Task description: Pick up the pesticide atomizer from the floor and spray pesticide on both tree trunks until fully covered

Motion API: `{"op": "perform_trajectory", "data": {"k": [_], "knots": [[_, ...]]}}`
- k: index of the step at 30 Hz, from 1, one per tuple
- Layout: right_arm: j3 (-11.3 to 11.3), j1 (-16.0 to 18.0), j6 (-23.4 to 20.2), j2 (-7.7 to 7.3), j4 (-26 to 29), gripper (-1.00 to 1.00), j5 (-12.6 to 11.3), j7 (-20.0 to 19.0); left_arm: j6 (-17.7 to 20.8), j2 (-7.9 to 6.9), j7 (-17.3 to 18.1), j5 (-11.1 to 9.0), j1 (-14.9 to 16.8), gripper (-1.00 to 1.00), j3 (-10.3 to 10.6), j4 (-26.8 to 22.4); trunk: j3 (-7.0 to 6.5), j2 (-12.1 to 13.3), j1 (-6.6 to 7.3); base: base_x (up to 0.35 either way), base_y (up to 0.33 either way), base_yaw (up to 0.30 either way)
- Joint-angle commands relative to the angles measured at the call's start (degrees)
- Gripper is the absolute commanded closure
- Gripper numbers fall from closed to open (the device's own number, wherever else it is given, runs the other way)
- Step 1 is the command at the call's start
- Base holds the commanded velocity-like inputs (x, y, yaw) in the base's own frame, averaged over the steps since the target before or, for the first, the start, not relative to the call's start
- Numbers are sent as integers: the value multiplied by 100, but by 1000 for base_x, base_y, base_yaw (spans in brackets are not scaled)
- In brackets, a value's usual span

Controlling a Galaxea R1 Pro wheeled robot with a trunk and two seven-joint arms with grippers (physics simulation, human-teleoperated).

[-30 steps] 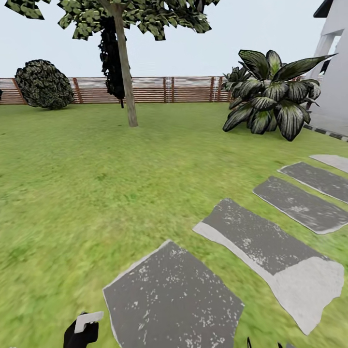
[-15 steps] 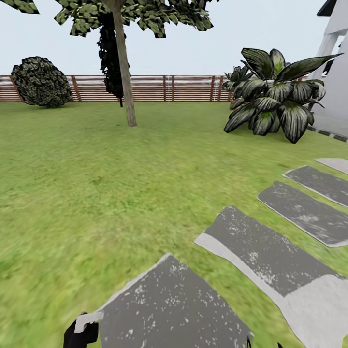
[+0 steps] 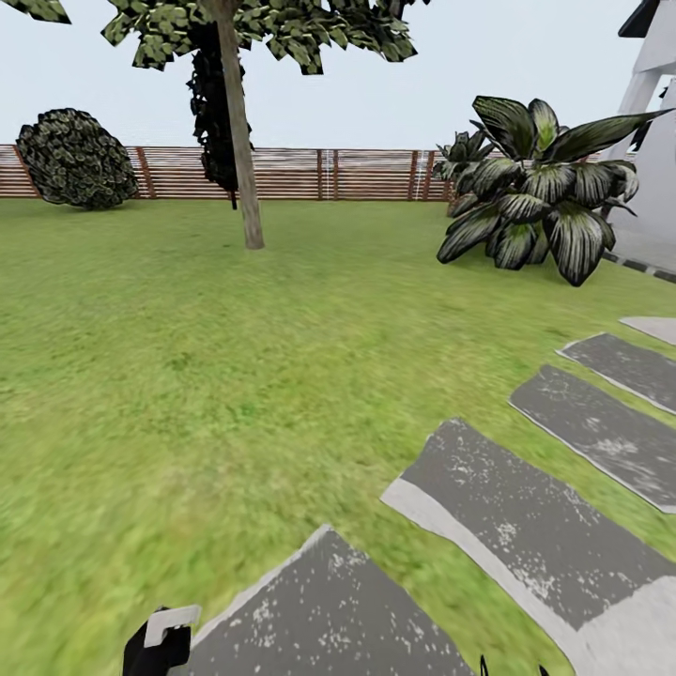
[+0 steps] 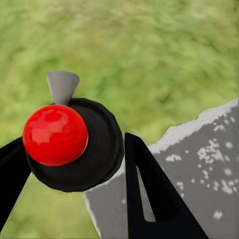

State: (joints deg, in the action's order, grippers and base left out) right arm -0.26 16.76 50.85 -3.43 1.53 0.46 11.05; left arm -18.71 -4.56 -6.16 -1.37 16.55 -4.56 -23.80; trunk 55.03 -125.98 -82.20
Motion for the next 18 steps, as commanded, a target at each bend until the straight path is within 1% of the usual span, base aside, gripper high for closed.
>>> {"op": "perform_trajectory", "data": {"k": [1, 18], "knots": [[0, 3, 14, 0, -3, -100, 6, 11, -19, 0, -8, -12, 4, 100, 2, 4, 5, -2, -3, 338, 0, 0], [0, 3, 12, 0, -3, -100, 6, 10, -19, -1, -7, -12, 6, 100, 1, 6, 5, -2, -3, 339, 0, 0]]}}
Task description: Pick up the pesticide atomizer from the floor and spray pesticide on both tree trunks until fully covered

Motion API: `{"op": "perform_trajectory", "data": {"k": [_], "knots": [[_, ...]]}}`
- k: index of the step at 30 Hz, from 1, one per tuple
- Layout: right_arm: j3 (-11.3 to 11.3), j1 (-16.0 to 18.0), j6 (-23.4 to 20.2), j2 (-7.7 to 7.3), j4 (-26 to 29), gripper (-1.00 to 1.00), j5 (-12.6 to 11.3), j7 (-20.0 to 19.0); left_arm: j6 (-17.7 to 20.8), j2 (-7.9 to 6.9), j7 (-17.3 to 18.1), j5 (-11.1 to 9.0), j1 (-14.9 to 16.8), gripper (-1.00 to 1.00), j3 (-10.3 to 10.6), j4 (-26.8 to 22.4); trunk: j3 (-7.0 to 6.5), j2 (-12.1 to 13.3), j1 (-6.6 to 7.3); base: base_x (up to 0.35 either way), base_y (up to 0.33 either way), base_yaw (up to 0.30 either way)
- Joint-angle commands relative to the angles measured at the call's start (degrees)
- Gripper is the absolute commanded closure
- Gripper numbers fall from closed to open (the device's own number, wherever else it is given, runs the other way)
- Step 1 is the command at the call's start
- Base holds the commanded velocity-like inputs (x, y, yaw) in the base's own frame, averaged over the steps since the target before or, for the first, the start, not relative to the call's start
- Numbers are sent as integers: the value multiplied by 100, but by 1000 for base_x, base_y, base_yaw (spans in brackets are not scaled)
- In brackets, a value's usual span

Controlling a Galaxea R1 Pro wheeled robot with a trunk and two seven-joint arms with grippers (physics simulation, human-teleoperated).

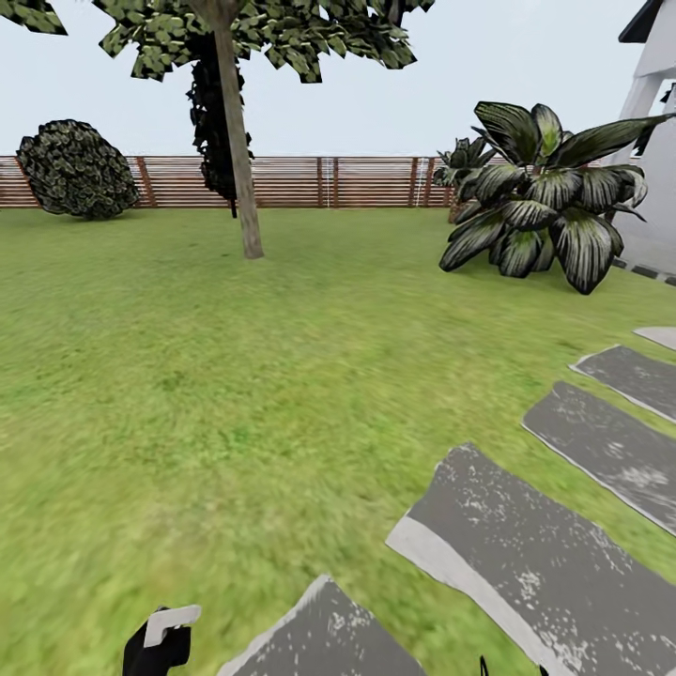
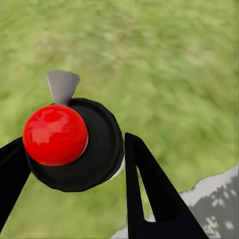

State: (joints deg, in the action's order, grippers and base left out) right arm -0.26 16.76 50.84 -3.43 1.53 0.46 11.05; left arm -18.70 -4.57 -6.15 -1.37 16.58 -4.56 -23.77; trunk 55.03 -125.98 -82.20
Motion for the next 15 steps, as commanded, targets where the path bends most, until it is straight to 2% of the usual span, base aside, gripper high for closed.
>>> {"op": "perform_trajectory", "data": {"k": [1, 15], "knots": [[0, 3, 14, 0, -3, -100, 6, 11, -19, 0, -9, -13, 3, 100, 0, 4, 5, -2, -2, 339, 0, 0], [0, 3, 14, 0, -3, -100, 6, 12, -25, 0, -8, -17, 1, 100, 4, -1, 5, -2, -2, 339, 0, 0]]}}
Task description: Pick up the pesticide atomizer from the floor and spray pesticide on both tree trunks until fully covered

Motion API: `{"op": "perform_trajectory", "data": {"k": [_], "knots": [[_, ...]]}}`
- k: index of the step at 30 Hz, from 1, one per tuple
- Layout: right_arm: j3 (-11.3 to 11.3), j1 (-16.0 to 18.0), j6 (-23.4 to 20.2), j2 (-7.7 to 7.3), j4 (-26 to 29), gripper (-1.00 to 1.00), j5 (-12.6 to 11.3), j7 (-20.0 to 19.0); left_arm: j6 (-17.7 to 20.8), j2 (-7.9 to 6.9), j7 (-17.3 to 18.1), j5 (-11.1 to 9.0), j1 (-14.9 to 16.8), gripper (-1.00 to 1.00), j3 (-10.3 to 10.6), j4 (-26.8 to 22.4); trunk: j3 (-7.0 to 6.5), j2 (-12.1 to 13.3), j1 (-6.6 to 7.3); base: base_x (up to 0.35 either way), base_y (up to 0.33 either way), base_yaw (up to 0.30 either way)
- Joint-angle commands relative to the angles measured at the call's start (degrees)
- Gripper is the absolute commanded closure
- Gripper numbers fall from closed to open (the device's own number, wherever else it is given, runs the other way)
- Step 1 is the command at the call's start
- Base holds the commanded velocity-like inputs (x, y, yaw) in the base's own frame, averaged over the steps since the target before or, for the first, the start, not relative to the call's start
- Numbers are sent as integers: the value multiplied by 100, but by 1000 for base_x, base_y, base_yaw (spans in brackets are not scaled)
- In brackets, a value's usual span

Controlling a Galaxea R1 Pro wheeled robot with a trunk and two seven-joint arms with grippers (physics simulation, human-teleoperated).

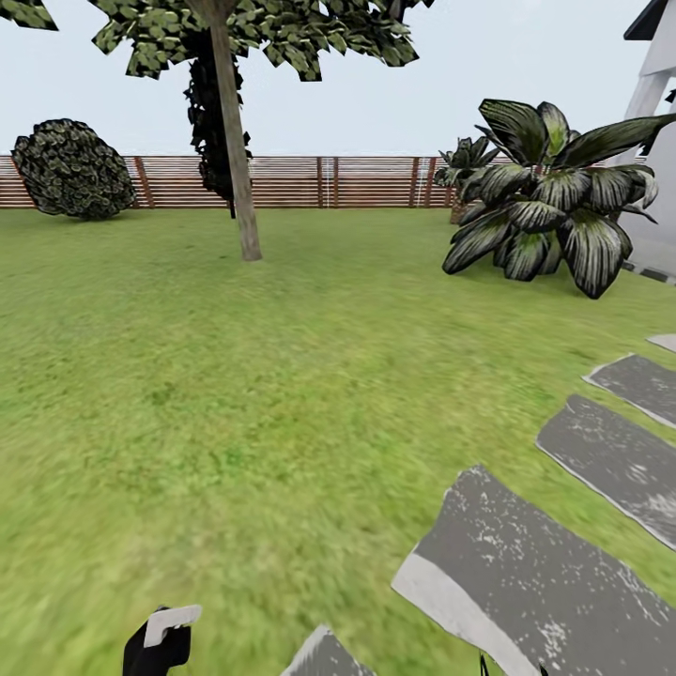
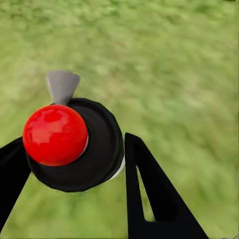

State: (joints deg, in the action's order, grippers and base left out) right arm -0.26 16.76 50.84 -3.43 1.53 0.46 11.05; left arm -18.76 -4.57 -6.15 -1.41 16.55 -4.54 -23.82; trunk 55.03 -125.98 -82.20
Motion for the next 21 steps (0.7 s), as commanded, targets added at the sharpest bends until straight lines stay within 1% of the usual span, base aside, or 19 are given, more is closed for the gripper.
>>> {"op": "perform_trajectory", "data": {"k": [1, 19, 21], "knots": [[0, 3, 14, 0, -3, -100, 7, 11, -18, 0, -8, -12, 4, 100, 2, 5, 5, -2, -2, 339, 0, 0], [0, 3, 14, 5, -10, -100, 7, 7, -14, 9, 0, -17, 6, 100, 6, 7, 5, -2, -2, 339, 0, 0], [1, 3, 13, 55, -11, -100, 7, 9, -14, 11, 0, -17, 3, 100, 6, 8, 5, -2, -2, 339, 0, 0]]}}
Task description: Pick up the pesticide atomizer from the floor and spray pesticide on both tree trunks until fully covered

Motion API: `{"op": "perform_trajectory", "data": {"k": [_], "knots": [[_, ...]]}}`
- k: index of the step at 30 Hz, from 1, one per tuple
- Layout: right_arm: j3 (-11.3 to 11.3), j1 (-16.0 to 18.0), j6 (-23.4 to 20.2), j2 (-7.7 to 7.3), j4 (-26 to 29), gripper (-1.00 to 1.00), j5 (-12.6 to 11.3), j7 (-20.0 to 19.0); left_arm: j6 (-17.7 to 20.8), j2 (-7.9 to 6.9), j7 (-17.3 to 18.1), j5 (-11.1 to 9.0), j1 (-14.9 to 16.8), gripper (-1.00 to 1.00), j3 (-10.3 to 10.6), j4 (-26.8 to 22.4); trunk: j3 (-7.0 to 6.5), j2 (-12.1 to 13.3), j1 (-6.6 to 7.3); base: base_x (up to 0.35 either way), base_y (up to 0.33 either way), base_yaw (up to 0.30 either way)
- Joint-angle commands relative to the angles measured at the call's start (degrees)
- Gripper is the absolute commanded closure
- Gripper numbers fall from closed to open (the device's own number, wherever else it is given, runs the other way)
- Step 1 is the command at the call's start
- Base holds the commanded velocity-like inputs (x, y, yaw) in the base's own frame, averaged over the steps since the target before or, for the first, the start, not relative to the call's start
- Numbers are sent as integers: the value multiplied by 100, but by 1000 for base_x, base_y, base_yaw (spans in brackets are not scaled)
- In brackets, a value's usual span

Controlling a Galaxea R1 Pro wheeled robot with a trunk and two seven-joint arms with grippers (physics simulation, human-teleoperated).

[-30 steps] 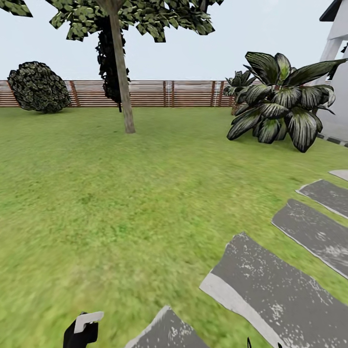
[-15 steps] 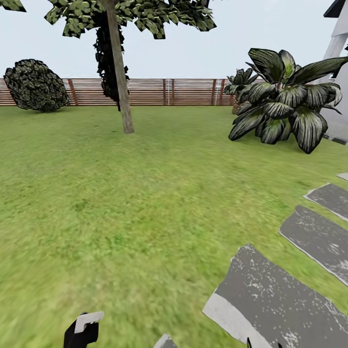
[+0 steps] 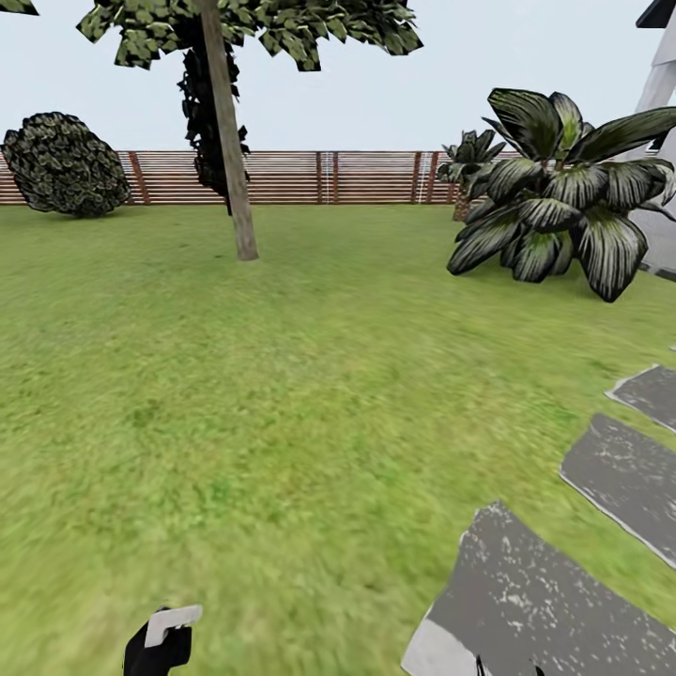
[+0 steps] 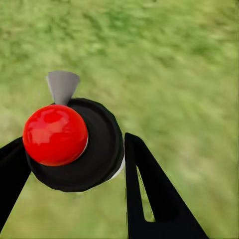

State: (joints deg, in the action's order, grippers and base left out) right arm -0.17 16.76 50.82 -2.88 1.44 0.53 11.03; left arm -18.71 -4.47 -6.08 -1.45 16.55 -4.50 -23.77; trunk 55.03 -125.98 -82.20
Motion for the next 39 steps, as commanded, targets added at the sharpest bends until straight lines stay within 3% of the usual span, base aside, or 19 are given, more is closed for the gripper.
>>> {"op": "perform_trajectory", "data": {"k": [1, 39], "knots": [[-9, 3, 15, 24, -3, -100, 0, 11, -19, 3, -8, -13, 2, 100, 1, 4, 5, -2, -3, 339, 0, 0], [-10, -41, 16, 61, -4, -100, 0, 5, -19, 7, -11, -13, 2, 100, 1, 4, 5, -2, -3, 339, 0, 226]]}}
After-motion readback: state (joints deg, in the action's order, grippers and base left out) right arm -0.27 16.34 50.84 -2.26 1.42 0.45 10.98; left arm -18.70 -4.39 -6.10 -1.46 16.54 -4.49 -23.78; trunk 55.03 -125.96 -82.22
